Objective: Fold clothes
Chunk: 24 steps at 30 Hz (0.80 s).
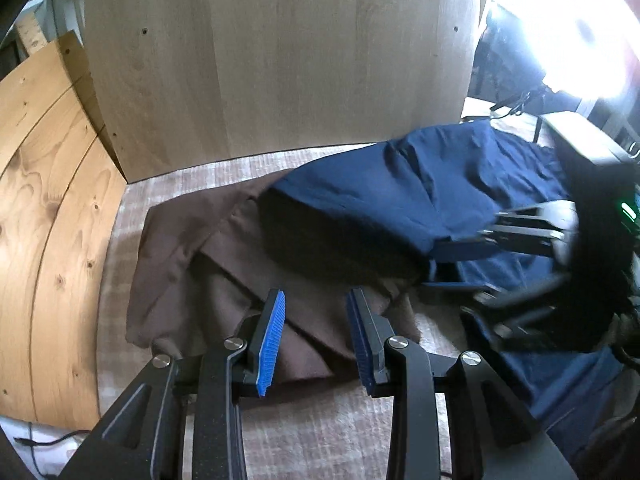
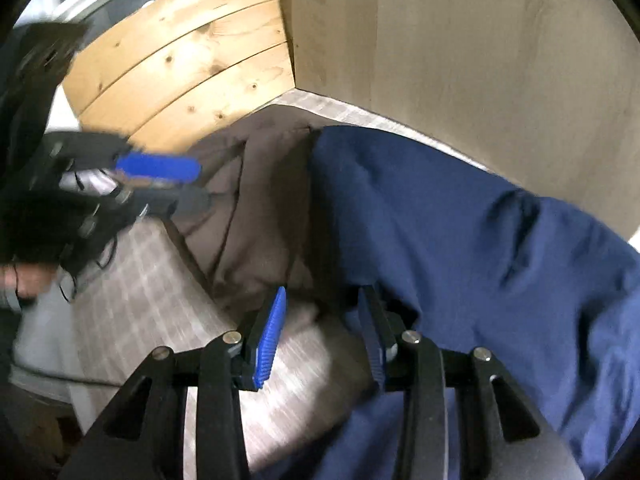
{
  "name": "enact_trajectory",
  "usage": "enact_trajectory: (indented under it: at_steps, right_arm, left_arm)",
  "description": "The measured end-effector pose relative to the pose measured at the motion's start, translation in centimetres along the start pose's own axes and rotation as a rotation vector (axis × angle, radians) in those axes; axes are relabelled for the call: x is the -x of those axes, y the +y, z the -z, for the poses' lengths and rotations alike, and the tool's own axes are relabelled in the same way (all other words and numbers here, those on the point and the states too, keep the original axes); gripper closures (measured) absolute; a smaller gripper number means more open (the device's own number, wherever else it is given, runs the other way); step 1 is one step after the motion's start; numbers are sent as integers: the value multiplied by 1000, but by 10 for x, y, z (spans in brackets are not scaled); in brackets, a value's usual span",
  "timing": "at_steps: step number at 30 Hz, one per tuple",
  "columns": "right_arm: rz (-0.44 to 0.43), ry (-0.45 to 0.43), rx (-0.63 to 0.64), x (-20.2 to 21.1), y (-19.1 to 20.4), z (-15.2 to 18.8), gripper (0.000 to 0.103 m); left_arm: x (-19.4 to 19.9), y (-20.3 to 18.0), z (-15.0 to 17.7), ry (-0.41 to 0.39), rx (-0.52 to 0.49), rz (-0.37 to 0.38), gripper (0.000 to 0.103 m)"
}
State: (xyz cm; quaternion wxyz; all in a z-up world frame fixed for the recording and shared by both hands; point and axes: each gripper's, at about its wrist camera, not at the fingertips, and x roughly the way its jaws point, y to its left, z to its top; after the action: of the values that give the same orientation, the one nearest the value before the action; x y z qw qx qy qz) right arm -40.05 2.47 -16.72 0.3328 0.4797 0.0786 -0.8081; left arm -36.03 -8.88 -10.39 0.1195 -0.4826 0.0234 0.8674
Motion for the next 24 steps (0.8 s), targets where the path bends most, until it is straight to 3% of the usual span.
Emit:
enact_trajectory:
  at_steps: [3, 4, 9, 14, 16, 18, 21, 23, 24]
  right_arm:
    - [21, 41, -3, -17, -3, -8, 68]
    - [11, 53, -6, -22, -6, -8, 77]
    - [-89, 43, -106, -5, -33, -5, 96]
    - [-104, 38, -85, 9, -30, -5, 95]
    - [-65, 45, -52, 5, -20, -5, 76]
    - [-26, 53, -19, 0, -11, -5, 73]
    - [48, 78, 10, -12, -10, -7, 73]
    - [15, 83, -26, -16, -18, -6, 78]
    - [-5, 86, -51, -16, -24, -5, 93]
  left_arm:
    - [2, 2, 2, -16, 9, 13, 72]
    - [2, 4, 2, -19, 14, 18, 72]
    - [-1, 6, 4, -14, 12, 45, 72]
    - [-6, 0, 3, -6, -4, 73, 72]
    - [-7, -5, 2, 2, -13, 79, 72]
    - [-7, -11, 2, 6, -29, 85, 72]
    - [-5, -17, 3, 12, -50, 83, 72]
    - [-5, -19, 5, 19, -57, 80, 71]
    - [-4, -20, 6, 23, -59, 78, 71]
